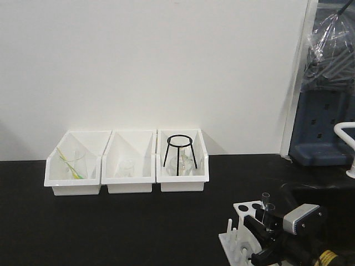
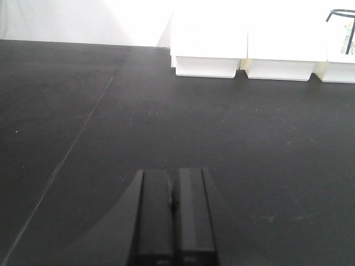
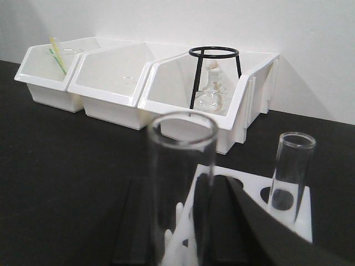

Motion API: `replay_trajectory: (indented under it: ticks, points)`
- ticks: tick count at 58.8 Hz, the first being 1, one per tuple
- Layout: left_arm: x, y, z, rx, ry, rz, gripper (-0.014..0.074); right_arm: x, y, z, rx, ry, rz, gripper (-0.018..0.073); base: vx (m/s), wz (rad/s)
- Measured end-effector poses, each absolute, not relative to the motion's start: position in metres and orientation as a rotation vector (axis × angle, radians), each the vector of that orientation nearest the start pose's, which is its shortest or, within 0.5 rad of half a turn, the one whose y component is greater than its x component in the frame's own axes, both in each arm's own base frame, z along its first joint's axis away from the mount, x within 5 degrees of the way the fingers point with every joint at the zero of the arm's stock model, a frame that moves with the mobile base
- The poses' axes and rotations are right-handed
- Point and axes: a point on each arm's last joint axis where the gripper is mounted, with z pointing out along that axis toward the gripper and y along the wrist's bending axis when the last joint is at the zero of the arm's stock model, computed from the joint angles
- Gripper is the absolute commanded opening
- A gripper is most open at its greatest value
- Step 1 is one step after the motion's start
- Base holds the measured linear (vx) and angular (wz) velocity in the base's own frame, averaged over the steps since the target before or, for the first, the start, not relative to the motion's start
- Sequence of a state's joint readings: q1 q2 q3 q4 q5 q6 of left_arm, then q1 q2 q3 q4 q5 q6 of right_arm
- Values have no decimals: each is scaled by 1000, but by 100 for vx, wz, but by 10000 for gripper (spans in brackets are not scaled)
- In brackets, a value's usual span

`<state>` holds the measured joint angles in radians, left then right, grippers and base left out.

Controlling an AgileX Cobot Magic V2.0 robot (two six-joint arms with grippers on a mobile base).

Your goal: Flip and reinsert test tube from rack

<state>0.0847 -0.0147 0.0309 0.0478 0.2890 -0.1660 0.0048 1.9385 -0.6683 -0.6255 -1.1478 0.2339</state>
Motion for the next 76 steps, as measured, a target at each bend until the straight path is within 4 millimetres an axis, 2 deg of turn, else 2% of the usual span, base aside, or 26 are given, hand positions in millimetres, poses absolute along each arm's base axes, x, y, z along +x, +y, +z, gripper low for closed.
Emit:
replay_trajectory:
  ticks: [13, 20, 25, 30, 36, 40, 41, 44, 46, 49, 53, 59, 66, 76]
  points:
    - [54, 6, 177, -193, 1778, -13, -6, 329, 50, 140, -469, 1624, 437, 405, 0, 0]
    - [54, 6, 177, -193, 1778, -13, -6, 329, 50, 145, -472, 1618, 427, 508, 0, 0]
    - [54, 6, 177, -193, 1778, -13, -6, 327, 49, 160, -469, 1576, 412, 519, 0, 0]
    - [54, 6, 177, -193, 1778, -13, -6, 323, 49, 189, -450, 1508, 408, 501, 0, -1]
    - [54, 6, 177, -193, 1778, -13, -6, 313, 47, 225, -414, 1480, 416, 396, 0, -1]
    - [54, 6, 177, -193, 1778, -13, -6, 298, 47, 255, -395, 1494, 429, 247, 0, 0]
    - [54, 6, 177, -193, 1778, -13, -6, 295, 47, 260, -394, 1497, 430, 174, 0, 0]
    - [54, 6, 177, -193, 1778, -13, -6, 279, 46, 280, -397, 1511, 423, 41, 0, 0]
    - [54, 6, 177, -193, 1778, -13, -6, 267, 46, 291, -401, 1516, 409, -16, 0, 0]
    - [54, 6, 177, -193, 1778, -13, -6, 246, 44, 304, -394, 1512, 388, -15, 0, 0]
    - [54, 6, 177, -193, 1778, -13, -6, 219, 41, 309, -360, 1525, 354, -11, 0, 0]
    - [54, 6, 177, -193, 1778, -13, -6, 181, 36, 300, -314, 1545, 310, -10, 0, 0]
    - [54, 6, 177, -193, 1778, -13, -6, 134, 34, 288, -309, 1478, 276, -9, 0, 0]
    - [54, 6, 177, -193, 1778, -13, -6, 85, 33, 271, -316, 1338, 246, -8, 0, 0]
